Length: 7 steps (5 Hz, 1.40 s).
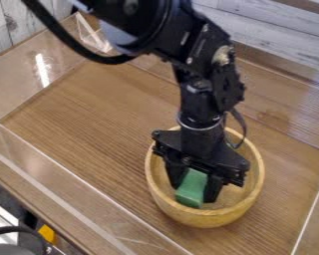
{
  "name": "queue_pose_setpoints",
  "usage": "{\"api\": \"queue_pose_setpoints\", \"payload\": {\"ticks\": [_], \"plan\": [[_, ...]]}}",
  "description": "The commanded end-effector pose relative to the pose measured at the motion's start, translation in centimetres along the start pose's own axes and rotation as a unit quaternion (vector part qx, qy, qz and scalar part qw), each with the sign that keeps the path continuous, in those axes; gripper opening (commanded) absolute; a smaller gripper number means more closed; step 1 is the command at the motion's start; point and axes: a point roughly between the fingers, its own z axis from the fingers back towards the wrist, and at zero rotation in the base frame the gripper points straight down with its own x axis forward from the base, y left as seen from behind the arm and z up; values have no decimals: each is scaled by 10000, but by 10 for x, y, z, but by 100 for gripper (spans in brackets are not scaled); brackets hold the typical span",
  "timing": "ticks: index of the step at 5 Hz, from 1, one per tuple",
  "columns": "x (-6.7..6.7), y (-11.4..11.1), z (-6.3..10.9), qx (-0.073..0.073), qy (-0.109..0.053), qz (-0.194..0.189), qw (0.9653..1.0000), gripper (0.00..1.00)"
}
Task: Remove the green block from inside the brown bowl and put it on the table
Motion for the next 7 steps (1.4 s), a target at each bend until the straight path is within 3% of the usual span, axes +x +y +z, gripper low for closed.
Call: {"api": "queue_pose_setpoints", "payload": {"ticks": [1,2,5,6,7], "plan": [[8,-9,5,-43,-137,-70,9999,0],[11,-18,3,-32,-126,-125,9998,0],[13,-6,7,-58,-65,-919,9957,0],[11,-8,12,-59,-72,-749,9971,0],[15,-13,12,-52,-99,-295,9995,0]]}}
